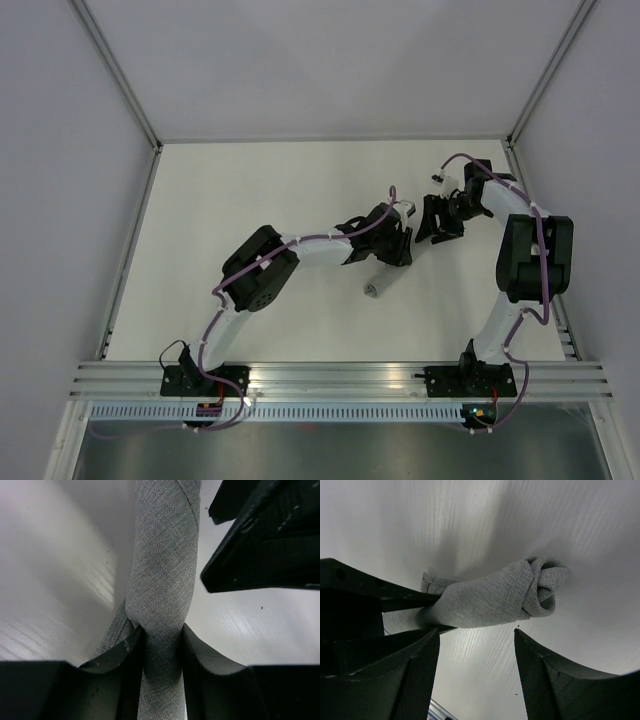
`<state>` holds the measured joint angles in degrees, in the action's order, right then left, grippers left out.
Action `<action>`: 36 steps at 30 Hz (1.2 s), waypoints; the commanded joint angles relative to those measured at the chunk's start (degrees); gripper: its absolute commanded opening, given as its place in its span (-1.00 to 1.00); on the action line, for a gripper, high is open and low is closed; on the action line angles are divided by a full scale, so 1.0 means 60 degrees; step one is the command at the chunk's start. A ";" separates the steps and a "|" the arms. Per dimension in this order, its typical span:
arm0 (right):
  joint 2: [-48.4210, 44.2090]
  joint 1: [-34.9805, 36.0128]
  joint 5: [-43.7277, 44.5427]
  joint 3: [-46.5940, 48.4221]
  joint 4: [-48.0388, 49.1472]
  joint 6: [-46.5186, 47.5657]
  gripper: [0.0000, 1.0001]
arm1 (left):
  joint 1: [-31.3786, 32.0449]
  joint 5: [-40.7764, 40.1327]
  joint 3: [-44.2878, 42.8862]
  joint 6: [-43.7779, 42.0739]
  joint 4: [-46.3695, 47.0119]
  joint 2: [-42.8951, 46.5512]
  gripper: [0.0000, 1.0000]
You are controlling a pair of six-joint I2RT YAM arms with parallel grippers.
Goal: Fold the napkin, place the utensils inside, and roll it up
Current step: Roll the napkin with the utensil
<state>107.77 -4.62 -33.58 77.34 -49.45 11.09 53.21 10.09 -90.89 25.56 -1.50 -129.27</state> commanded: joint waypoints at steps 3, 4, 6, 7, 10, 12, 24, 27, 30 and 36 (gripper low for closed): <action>0.0159 0.0023 0.0367 -0.0379 0.0756 -0.1321 0.34 | 0.0213 -0.0275 -0.0159 0.1437 -0.0278 -0.0720 -0.21; 0.0174 0.0023 0.0426 -0.0409 0.0873 -0.1408 0.34 | 0.0228 -0.0289 -0.0202 0.1481 -0.0278 -0.0778 -0.21; 0.0188 0.0009 0.0455 -0.0482 0.0903 -0.1453 0.35 | 0.0243 -0.0319 -0.0247 0.1569 -0.0278 -0.0793 -0.20; 0.0188 0.0023 0.0470 -0.0497 0.0918 -0.1468 0.35 | 0.0243 -0.0333 -0.0261 0.1599 -0.0263 -0.0808 -0.20; 0.0116 0.0023 0.0558 -0.0615 0.1078 -0.1643 0.36 | 0.0243 -0.0392 -0.0276 0.1687 -0.0263 -0.0808 -0.20; 0.0144 0.0038 0.0616 -0.0630 0.1108 -0.1687 0.36 | 0.0243 -0.0407 -0.0276 0.1716 -0.0234 -0.0808 -0.20; 0.0584 0.0375 0.1378 -0.0395 0.1371 -0.1819 0.32 | 0.0243 -0.0129 -0.0261 0.1951 -0.0014 -0.0823 -0.09; 0.0599 0.0448 0.1758 -0.0278 0.1503 -0.1819 0.25 | 0.0243 -0.0055 -0.0291 0.1921 0.0030 -0.0794 -0.09; 0.0555 0.0521 0.2271 -0.0088 0.1620 -0.1819 0.10 | 0.0214 -0.0055 -0.0276 0.1921 0.0030 -0.0720 -0.08; 0.0642 0.0668 0.3119 0.0366 0.1723 -0.1746 -0.05 | 0.0082 -0.0055 0.0075 0.1658 0.0176 -0.0179 0.01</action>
<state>110.89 -0.56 -22.90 76.18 -40.86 2.07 54.00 9.39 -92.18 34.79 2.46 -131.24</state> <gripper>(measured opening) 0.488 0.494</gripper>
